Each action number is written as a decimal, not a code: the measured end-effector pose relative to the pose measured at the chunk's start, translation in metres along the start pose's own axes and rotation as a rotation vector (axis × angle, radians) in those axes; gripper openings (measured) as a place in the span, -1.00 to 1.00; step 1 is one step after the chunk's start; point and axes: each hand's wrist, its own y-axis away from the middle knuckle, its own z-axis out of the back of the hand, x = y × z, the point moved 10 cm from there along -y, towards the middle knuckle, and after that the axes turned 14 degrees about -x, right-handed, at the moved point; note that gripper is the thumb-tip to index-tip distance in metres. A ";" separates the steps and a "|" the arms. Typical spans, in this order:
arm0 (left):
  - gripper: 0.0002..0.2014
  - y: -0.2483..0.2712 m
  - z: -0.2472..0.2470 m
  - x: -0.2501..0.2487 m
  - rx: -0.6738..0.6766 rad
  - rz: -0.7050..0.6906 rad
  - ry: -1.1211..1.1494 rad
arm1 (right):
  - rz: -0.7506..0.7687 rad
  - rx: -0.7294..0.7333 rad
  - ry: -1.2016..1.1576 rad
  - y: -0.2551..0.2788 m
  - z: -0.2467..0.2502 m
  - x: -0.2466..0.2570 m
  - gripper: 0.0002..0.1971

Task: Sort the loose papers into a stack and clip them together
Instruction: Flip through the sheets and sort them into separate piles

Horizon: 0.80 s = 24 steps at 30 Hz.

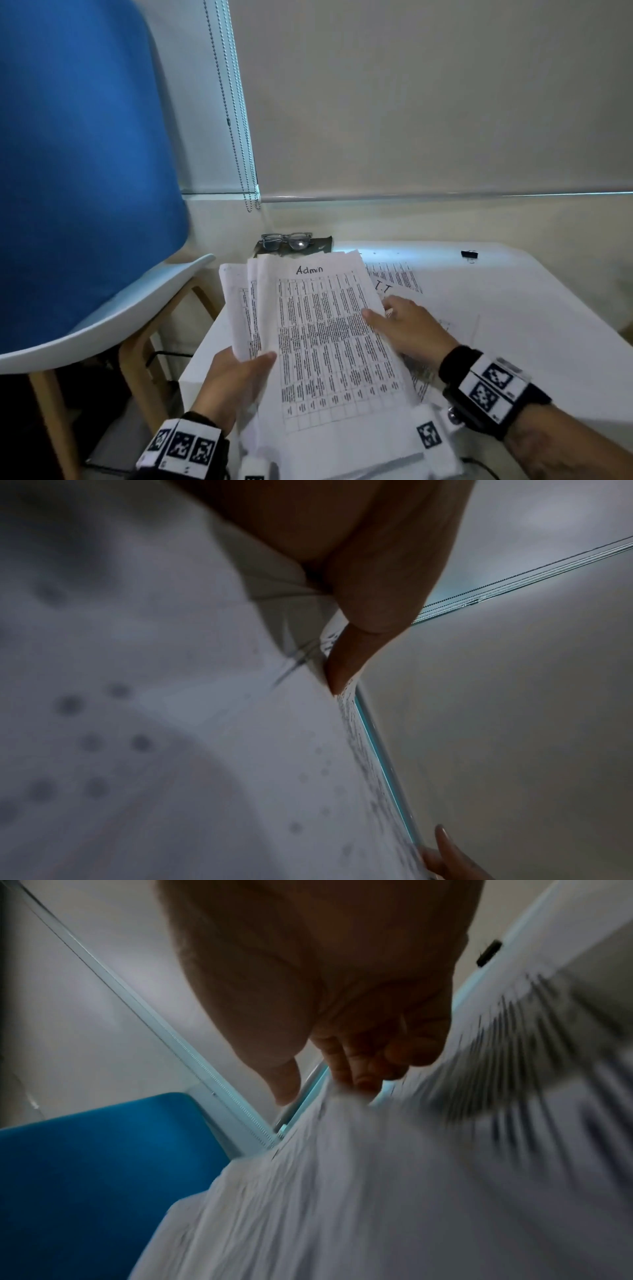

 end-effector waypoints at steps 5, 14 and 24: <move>-0.84 -0.005 0.002 0.008 0.016 0.025 0.061 | -0.068 -0.162 0.343 -0.056 0.066 -0.046 -0.17; -0.83 -0.016 0.002 0.015 0.037 0.021 0.045 | -0.181 0.048 0.553 -0.079 0.060 -0.092 -0.08; -0.84 -0.020 0.002 0.019 0.041 0.025 0.063 | -0.089 -0.280 0.158 -0.078 0.180 -0.081 -0.79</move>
